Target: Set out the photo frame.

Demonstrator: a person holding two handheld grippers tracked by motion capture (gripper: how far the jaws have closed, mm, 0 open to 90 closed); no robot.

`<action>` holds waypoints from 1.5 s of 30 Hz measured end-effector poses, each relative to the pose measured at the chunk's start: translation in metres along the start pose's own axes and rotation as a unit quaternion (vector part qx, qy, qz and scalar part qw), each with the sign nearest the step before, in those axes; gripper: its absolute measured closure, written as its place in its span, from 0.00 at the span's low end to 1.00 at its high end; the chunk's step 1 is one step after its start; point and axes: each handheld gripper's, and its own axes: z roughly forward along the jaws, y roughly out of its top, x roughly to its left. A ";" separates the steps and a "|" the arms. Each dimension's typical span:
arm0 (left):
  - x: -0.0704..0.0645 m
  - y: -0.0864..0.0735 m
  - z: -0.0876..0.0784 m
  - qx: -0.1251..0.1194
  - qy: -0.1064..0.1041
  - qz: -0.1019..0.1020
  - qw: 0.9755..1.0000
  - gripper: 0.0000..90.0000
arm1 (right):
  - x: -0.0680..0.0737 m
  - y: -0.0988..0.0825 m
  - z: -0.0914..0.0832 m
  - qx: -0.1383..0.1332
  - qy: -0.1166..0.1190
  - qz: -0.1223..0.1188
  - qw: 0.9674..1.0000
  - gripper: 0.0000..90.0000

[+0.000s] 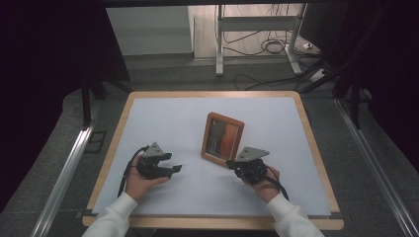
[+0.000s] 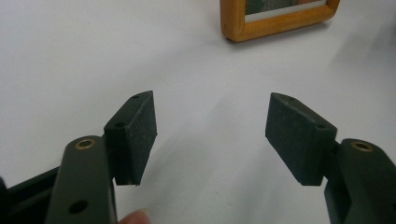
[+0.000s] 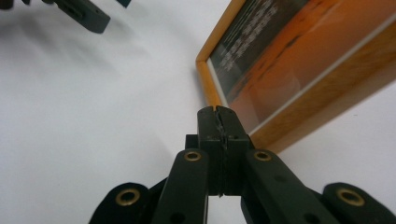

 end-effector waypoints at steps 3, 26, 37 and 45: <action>0.000 0.000 0.000 -0.001 -0.001 -0.001 1.000 0.37 | 0.000 -0.001 0.009 0.011 -0.001 -0.001 1.000 1.00; 0.001 -0.001 0.001 0.002 -0.004 0.000 1.000 0.37 | -0.006 -0.009 0.029 0.038 -0.014 0.003 0.999 1.00; 0.001 -0.001 0.001 0.007 -0.005 0.004 1.000 0.36 | -0.017 -0.012 0.024 0.037 -0.027 0.007 0.999 1.00; 0.001 -0.001 0.001 0.010 -0.005 0.006 1.000 0.36 | -0.021 -0.013 0.022 0.035 -0.033 0.010 0.999 1.00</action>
